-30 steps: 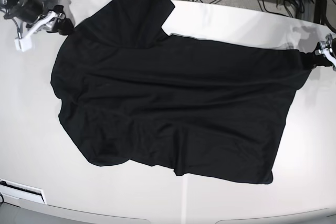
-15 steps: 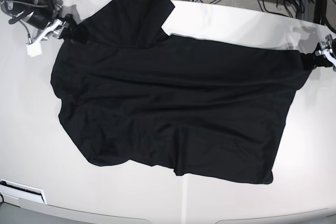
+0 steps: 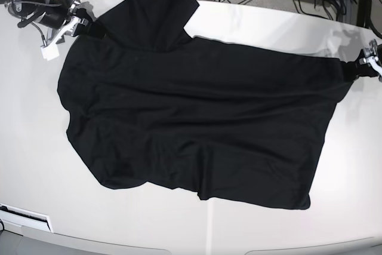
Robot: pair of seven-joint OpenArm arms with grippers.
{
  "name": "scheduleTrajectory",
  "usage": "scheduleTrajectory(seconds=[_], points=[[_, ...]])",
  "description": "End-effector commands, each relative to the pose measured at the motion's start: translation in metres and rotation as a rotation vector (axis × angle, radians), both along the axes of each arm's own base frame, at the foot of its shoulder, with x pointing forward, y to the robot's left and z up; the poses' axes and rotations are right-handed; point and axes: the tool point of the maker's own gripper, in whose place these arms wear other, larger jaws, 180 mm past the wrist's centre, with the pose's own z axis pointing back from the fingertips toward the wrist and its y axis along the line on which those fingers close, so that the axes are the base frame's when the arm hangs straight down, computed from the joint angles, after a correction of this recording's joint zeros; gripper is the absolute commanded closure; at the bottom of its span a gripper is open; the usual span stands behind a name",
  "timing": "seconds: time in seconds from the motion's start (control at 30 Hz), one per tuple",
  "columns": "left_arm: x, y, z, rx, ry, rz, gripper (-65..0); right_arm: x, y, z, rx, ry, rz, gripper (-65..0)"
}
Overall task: Layout the t-shirt on the table in an organized manner, then fold the t-shirt properly
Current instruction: 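Lift the shirt edge with the right gripper and pull it away from the left gripper, then lower the raised shirt edge onto the table with both grippers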
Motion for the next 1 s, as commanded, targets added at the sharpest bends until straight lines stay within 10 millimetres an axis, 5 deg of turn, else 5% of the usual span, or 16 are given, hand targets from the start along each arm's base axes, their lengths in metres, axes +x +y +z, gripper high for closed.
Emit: scheduleTrajectory(seconds=[0.0, 0.43, 0.73, 0.97], points=[[0.008, 0.008, 0.017, 0.016, -0.034, -0.016, 0.0, 0.002, -0.006, 0.007, -0.020, -0.007, 0.030, 0.0], [-0.030, 0.015, 0.049, 0.018, 0.110, -0.187, 0.0, -0.024, -0.022, 0.084, -0.291, -0.138, 0.351, 0.0], [-0.068, -0.005, 0.047, 0.094, 0.207, -0.362, 0.0, -0.058, -0.024, 0.088, -0.335, -0.084, 0.418, 0.0], [-0.108, 0.004, 0.033, 0.145, 0.341, -0.405, 0.0, -0.069, -0.026, 0.084, -0.343, -0.051, 0.427, 0.0]])
